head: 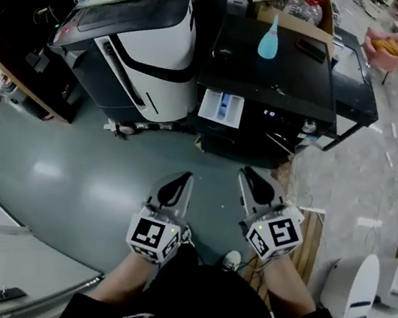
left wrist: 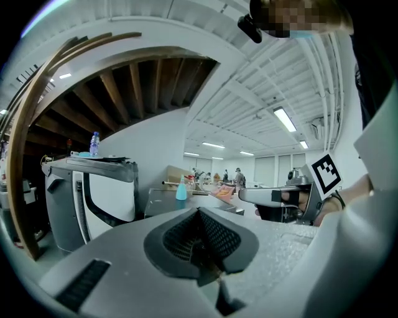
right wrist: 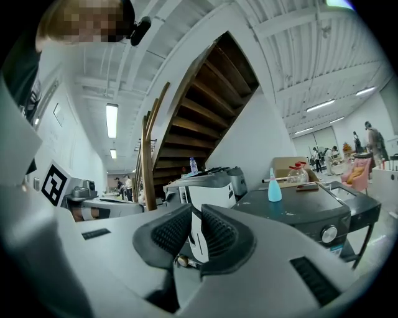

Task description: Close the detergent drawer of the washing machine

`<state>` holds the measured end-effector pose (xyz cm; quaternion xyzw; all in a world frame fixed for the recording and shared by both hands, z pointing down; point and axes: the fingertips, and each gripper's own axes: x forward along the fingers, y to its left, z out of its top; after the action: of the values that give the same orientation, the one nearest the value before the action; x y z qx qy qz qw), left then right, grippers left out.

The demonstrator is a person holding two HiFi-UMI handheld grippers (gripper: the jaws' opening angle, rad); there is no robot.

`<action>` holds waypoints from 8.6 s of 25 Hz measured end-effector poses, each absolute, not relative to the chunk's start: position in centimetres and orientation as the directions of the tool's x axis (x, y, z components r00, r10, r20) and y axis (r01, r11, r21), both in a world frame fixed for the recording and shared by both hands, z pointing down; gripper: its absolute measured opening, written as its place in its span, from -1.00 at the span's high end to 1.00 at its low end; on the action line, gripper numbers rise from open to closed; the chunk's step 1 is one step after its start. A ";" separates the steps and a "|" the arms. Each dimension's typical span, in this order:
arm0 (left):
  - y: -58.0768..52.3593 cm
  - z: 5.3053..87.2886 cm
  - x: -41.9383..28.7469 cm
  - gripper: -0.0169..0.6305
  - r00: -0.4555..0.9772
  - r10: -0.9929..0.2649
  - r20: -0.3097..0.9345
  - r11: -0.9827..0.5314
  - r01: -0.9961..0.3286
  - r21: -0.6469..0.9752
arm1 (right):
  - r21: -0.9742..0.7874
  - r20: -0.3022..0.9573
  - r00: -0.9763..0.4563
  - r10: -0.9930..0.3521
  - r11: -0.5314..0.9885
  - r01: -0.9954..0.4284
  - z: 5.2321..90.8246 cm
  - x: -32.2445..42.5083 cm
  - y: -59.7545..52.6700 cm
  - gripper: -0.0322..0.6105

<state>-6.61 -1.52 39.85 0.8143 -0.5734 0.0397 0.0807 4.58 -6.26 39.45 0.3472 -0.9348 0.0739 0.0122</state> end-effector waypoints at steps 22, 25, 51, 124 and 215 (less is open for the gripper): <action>-8.2 42.0 -15.5 0.76 0.487 -0.863 0.131 -0.477 -0.873 0.101 | -0.111 0.125 -0.643 -0.755 0.634 -0.766 42.3 -4.0 -12.0 0.36; -8.3 42.4 -16.0 0.70 0.514 -0.845 0.149 -0.503 -0.857 0.106 | -0.110 0.129 -0.623 -0.771 0.613 -0.782 42.7 -4.5 -12.4 0.30; -7.7 43.9 -15.9 0.24 0.628 -0.765 0.147 -0.619 -0.778 0.106 | -0.150 0.259 -0.489 -0.833 0.465 -0.872 48.6 -4.7 -16.0 -0.16; -24.9 54.6 -10.1 0.24 0.610 -0.733 0.302 -0.575 -0.792 0.206 | -0.296 0.513 -0.460 -0.725 0.354 -0.887 66.8 -1.3 -36.5 0.14; -0.3 39.1 -1.2 0.94 0.427 -0.897 0.116 -0.421 -0.904 0.072 | -0.118 0.032 -0.770 -0.637 0.763 -0.636 35.6 8.0 -5.0 0.90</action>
<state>-1.24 -0.31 39.10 0.8423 -0.5346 0.0297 0.0617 7.95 -5.02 35.55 0.3390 -0.9388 0.0613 -0.0049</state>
